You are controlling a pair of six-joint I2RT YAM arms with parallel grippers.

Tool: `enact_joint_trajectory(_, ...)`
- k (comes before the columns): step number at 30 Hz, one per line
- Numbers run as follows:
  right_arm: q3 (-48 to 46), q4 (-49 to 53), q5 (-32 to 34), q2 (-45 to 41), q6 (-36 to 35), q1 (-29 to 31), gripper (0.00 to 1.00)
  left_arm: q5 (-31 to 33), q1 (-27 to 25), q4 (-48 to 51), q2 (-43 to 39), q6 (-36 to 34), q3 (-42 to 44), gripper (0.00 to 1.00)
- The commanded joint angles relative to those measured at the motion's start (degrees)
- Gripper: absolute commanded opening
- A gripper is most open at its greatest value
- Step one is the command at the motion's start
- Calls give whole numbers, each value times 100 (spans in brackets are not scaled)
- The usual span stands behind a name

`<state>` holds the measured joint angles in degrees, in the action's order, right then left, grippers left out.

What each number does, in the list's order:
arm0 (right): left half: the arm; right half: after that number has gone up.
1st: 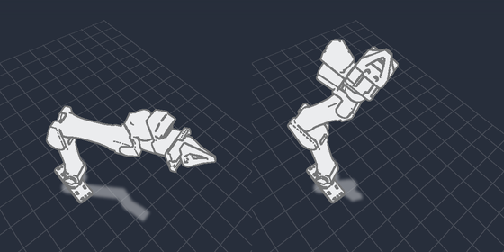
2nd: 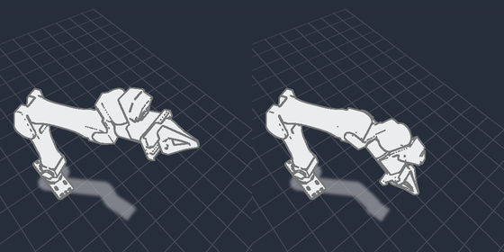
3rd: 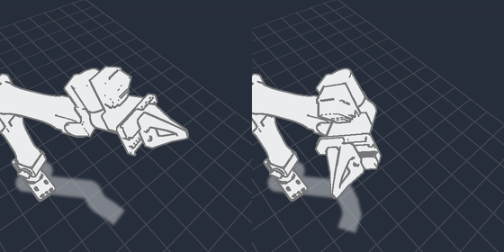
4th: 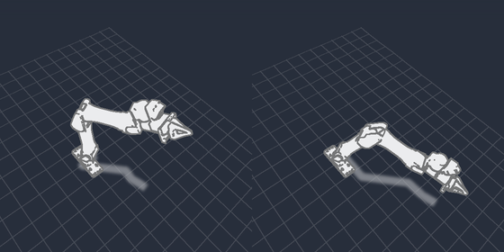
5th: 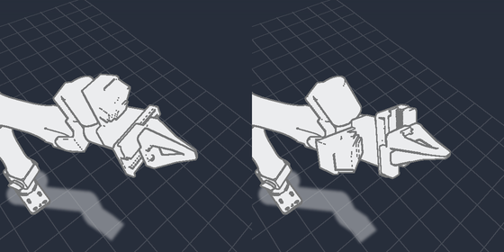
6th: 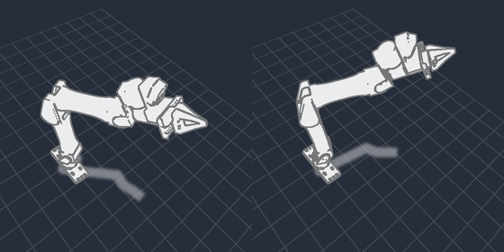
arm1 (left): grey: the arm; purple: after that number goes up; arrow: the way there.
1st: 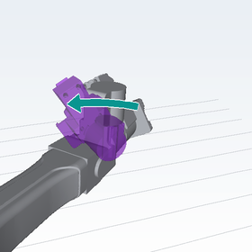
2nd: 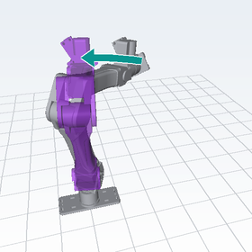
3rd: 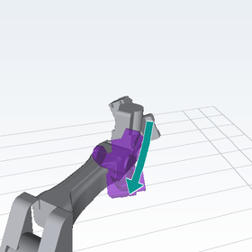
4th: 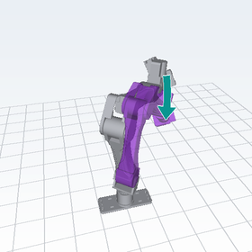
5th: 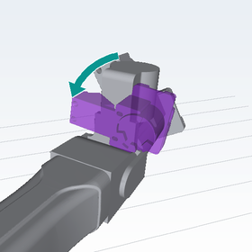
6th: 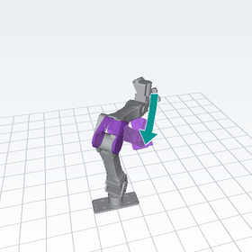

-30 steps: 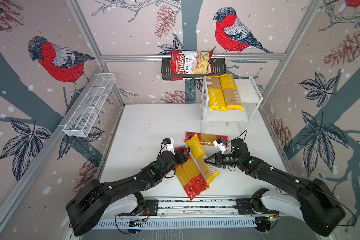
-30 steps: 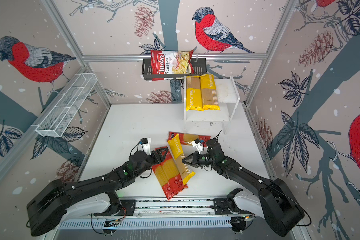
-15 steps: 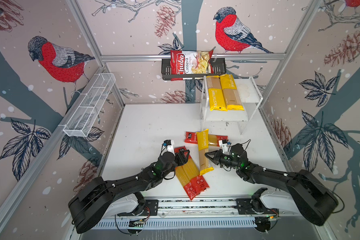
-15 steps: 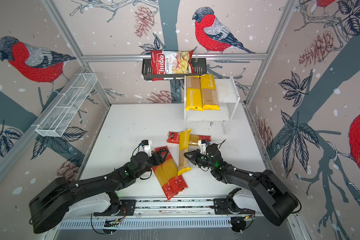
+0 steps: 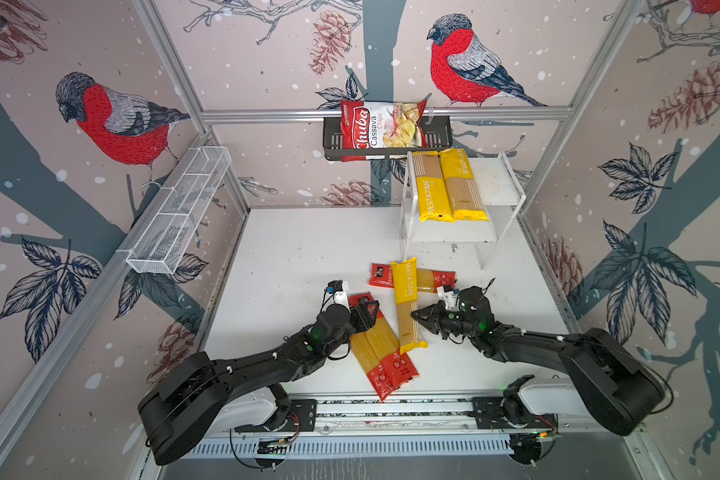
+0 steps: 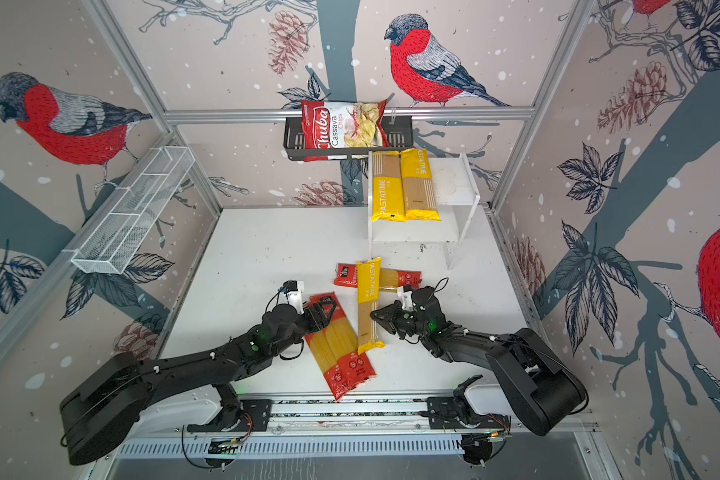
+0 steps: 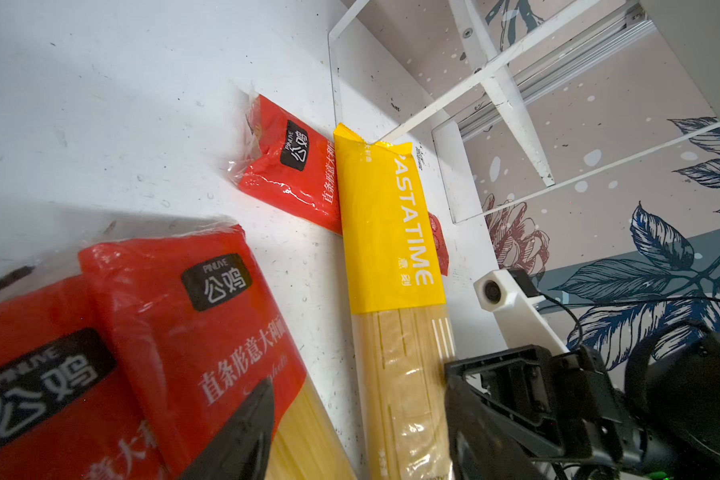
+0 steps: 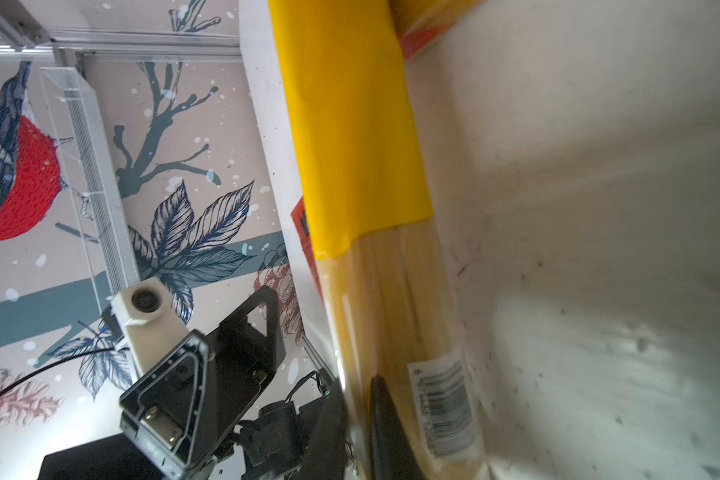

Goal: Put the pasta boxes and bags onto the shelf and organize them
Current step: 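Close both grippers on the yellow PASTATIME pack and lift it upright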

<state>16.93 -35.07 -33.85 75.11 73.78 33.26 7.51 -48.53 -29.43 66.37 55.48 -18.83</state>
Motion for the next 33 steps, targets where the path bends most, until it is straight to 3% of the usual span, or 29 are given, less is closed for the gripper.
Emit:
enact_joint_trajectory(1, 115, -627, -309, -137, 515, 39, 11, -12, 2, -221, 18, -29, -59, 64)
enact_joint_trajectory(6, 146, -1338, -254, 67, 1173, 399, 8, 51, 2, -141, -103, -29, -50, 64)
enact_joint_trajectory(10, 74, -1218, -67, 222, 1111, 473, 7, 101, 2, -65, -203, -31, -23, 64)
enact_joint_trajectory(13, 214, -352, 93, 31, 433, 416, 11, 111, 2, -28, -238, -38, -16, 64)
enact_joint_trajectory(16, 639, 1247, 483, -502, -727, 269, 17, 81, 2, -53, -216, -71, -24, 64)
enact_joint_trajectory(18, 991, 2358, 898, -734, -1597, 81, 22, -9, 2, -152, -126, -118, -77, 65)
enact_joint_trajectory(21, 1180, 3113, 1011, -723, -2415, -373, 29, -250, -46, -334, 172, -216, -263, 64)
enact_joint_trajectory(26, 1122, 3065, 801, -449, -3059, -875, 45, -541, -241, -574, 933, -291, -697, 65)
enact_joint_trajectory(30, 1043, 2547, 636, -25, -3090, -985, 56, -753, -293, -726, 1511, -254, -951, 64)
enact_joint_trajectory(33, 994, 2182, 500, 313, -3065, -962, 58, -847, -315, -827, 1764, -164, -995, 65)
